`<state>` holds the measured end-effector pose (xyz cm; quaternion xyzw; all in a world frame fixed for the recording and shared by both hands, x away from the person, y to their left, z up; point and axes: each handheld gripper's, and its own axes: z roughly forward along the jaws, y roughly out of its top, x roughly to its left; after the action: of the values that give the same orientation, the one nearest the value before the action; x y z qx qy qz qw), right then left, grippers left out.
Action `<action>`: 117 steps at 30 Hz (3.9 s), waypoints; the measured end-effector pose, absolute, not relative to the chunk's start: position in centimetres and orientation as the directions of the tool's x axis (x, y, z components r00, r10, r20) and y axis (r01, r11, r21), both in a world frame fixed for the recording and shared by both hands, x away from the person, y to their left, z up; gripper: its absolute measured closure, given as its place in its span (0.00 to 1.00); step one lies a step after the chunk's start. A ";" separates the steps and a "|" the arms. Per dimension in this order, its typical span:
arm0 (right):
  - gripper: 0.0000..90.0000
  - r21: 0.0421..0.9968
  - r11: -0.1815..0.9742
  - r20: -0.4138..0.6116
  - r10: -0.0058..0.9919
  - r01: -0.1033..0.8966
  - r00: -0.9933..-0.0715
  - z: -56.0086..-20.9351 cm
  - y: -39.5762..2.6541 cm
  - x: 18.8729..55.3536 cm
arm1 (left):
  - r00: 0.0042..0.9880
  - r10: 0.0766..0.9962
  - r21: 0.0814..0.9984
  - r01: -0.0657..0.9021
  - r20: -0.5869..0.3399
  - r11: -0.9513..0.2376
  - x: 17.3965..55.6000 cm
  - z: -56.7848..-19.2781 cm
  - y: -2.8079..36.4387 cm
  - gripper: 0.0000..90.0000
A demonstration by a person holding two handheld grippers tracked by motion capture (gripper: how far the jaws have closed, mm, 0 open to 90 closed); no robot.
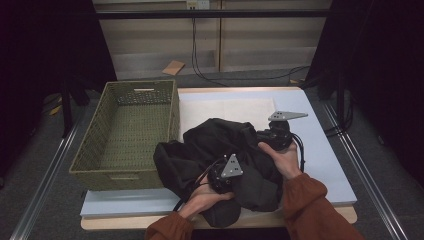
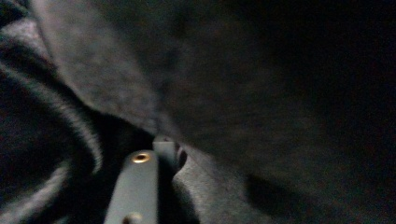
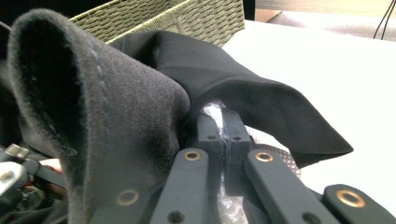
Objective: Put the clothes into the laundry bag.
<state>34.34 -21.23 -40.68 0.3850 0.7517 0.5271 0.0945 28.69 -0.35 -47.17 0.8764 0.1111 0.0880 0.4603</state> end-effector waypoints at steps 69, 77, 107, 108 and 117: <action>0.99 0.869 0.174 0.246 0.659 0.463 -0.710 -40.5 -20.0 33.2 | 0.917 0.397 0.851 0.241 -0.042 -0.466 30.1 -44.8 1.7 0.59; 0.99 0.867 0.171 0.252 0.660 0.467 -0.708 -40.6 -20.2 33.5 | 0.925 0.379 0.859 0.221 -0.034 -0.461 28.9 -43.0 5.0 0.50; 0.98 0.866 0.180 0.253 0.648 0.467 -0.719 -40.6 -20.3 33.5 | 0.826 0.563 0.911 0.230 0.004 -0.343 34.8 -39.5 5.6 0.25; 0.98 0.866 0.182 0.251 0.648 0.466 -0.719 -40.6 -20.3 33.5 | 0.820 0.572 0.907 0.229 0.017 -0.355 34.8 -39.8 5.5 0.25; 0.98 0.865 0.189 0.242 0.654 0.464 -0.717 -40.5 -20.3 33.5 | 0.799 0.601 0.878 0.272 0.022 -0.394 35.3 -42.0 5.3 0.25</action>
<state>33.52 -20.31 -40.54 0.3649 0.7658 0.5217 0.0908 35.31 5.34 -41.96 0.8172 0.2671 0.1710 0.4813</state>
